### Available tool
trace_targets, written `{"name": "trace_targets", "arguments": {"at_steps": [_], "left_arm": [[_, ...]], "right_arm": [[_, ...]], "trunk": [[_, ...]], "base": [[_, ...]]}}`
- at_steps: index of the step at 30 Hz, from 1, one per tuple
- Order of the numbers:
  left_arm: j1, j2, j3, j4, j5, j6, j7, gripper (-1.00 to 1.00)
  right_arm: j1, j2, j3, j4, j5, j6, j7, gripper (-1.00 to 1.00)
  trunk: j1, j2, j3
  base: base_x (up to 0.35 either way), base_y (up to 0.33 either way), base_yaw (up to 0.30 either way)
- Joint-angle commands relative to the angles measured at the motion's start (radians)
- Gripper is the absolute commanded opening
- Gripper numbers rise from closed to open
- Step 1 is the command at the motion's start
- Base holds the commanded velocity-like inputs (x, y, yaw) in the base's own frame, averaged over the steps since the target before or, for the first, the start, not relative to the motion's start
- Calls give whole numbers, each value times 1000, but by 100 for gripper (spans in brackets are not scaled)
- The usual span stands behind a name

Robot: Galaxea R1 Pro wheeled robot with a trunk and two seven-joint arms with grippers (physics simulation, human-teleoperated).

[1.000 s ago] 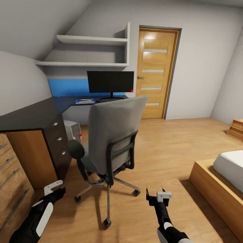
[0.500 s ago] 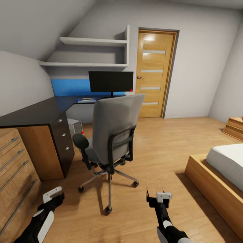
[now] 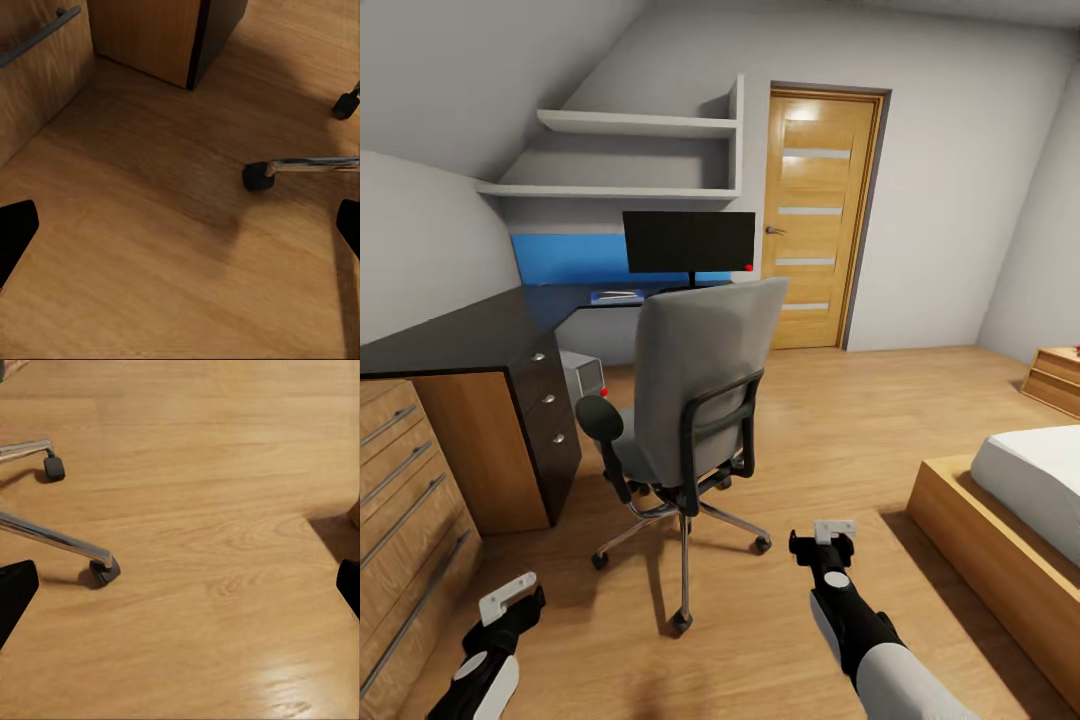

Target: In the bedroom, organize the workspace by keeping the computer under the desk, ensuring the monitor is on the desk, placing the keyboard on the desk next to the monitor, placing the mouse on the desk next to the keyboard, moving the folder from the swivel chair onto the desk next to the mouse, stacking the notebook on top of the folder with the pen on top of the notebook, and positioning the swivel chair next to the desk.

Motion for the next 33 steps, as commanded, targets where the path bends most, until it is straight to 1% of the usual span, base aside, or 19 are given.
{"name": "trace_targets", "arguments": {"at_steps": [1,3,4,6,7,10,13,15,17,20,23,33], "left_arm": [[0,1,-2,19,11,-8,2,100],[0,0,-2,32,11,-10,2,100],[0,0,-2,41,12,-12,2,100],[0,0,-1,47,12,-13,2,100],[0,0,-2,52,12,-13,2,100],[0,-2,-2,72,12,-15,1,100],[0,-2,-2,107,12,-16,-2,100],[0,-2,-2,127,12,-17,-9,100],[0,-2,-1,148,11,-17,-31,100],[0,0,-1,160,11,-17,-60,100],[0,0,-1,164,11,-17,-73,100],[0,-1,-1,172,11,-17,-80,100]], "right_arm": [[-5,3,-6,-2,8,-11,1,100],[-9,3,-5,-4,8,-35,1,100],[-10,5,-5,-3,8,-77,1,100],[-11,10,-5,3,8,-128,2,100],[-12,15,-6,14,8,-179,2,100],[-12,15,-6,47,9,-246,0,100],[-13,15,-7,79,9,-280,-3,100],[-13,15,-8,87,9,-288,-4,100],[-13,15,-8,92,9,-294,-5,100],[-13,15,-9,93,9,-297,-5,100],[-13,15,-10,93,9,-299,-5,100],[-13,15,-10,91,10,-302,-4,100]], "trunk": [[0,0,-1],[0,0,-1],[0,0,-1],[0,0,-1],[0,0,-1],[0,0,-1],[0,0,-3],[0,0,-4],[0,0,-6],[0,0,-8],[0,0,-11],[0,0,-19]], "base": [[0,0,0],[0,0,0],[0,0,0],[0,0,0],[0,0,0],[0,0,2],[0,0,69],[0,0,160],[0,0,206],[0,0,225],[60,0,235],[285,0,235]]}}
